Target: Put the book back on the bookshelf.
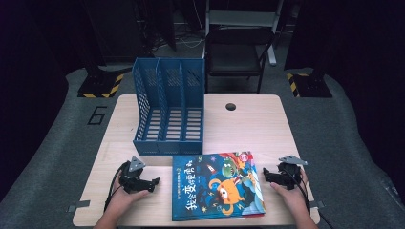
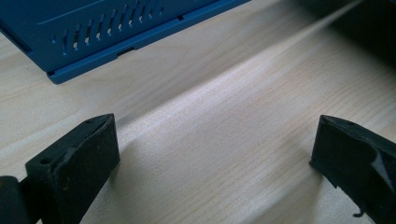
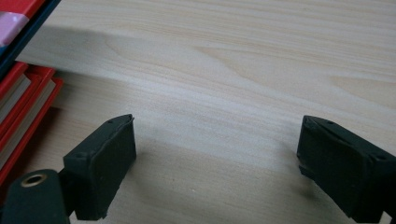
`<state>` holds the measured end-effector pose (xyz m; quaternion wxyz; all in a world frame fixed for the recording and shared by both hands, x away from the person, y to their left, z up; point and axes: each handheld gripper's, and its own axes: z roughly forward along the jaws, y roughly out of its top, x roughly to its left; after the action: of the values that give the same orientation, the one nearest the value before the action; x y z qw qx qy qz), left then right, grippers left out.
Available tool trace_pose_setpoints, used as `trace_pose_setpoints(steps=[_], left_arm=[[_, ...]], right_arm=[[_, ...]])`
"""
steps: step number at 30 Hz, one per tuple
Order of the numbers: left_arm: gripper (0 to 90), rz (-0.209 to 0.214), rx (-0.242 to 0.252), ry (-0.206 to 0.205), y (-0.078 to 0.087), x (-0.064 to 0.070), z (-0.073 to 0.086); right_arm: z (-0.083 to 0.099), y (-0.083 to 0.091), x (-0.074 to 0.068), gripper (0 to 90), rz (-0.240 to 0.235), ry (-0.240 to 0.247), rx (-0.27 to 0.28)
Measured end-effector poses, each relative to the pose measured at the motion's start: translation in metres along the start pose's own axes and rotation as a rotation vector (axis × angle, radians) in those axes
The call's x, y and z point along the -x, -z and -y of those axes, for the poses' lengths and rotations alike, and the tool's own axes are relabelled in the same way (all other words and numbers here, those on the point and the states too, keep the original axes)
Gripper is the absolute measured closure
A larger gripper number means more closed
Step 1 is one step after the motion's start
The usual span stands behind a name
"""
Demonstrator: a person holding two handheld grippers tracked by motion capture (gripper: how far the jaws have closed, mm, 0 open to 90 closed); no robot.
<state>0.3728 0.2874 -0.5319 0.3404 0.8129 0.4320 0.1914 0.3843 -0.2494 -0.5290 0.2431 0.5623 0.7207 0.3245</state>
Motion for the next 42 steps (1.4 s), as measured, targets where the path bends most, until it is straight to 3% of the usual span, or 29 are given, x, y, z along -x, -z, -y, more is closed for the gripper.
trace_pose_setpoints(steps=[12, 19, 22, 23, 25, 26, 28, 29, 32, 34, 38, 42], left_arm=[[4.8, -0.009, -0.001, 0.019, 0.002, 0.0, 0.0], [15.2, -0.023, 0.009, 0.065, 0.005, -0.001, -0.002], [19.6, 0.006, -0.009, 0.102, 0.009, -0.002, -0.004], [21.7, 0.018, -0.019, 0.105, 0.01, -0.002, -0.005], [23.6, 0.022, -0.016, 0.116, 0.01, -0.001, -0.006], [27.6, 0.068, -0.023, 0.145, 0.012, -0.001, -0.007], [30.3, 0.105, -0.044, 0.174, 0.016, 0.002, -0.008], [31.2, 0.103, -0.039, 0.171, 0.017, 0.005, -0.007], [31.4, 0.111, -0.034, 0.155, 0.026, 0.01, -0.009], [31.0, 0.116, -0.019, 0.177, 0.031, 0.014, -0.01], [29.5, 0.13, 0.005, 0.185, 0.036, 0.025, -0.012], [28.2, 0.178, 0.012, 0.156, 0.042, 0.04, -0.015]], right_arm=[[-0.001, -0.001, -0.001, 11.0, 0.009, -0.011, 0.0], [0.0, 0.001, -0.001, 17.9, 0.002, 0.003, 0.005], [-0.001, 0.003, -0.004, 25.3, -0.009, -0.007, -0.008], [-0.002, 0.005, -0.003, 28.6, -0.016, 0.015, -0.006], [-0.002, 0.007, -0.004, 32.7, -0.016, 0.013, -0.017], [-0.002, 0.009, -0.004, 36.3, -0.021, 0.015, -0.026], [-0.004, 0.012, -0.004, 39.2, -0.03, -0.017, -0.037], [-0.004, 0.016, -0.003, 40.2, -0.04, -0.023, -0.034], [-0.007, 0.028, -0.007, 39.9, -0.055, -0.054, -0.01], [-0.009, 0.036, -0.011, 37.2, -0.083, -0.074, 0.002], [-0.012, 0.046, -0.021, 33.6, -0.132, -0.029, -0.002], [-0.016, 0.055, -0.032, 31.8, -0.152, -0.02, 0.009]])
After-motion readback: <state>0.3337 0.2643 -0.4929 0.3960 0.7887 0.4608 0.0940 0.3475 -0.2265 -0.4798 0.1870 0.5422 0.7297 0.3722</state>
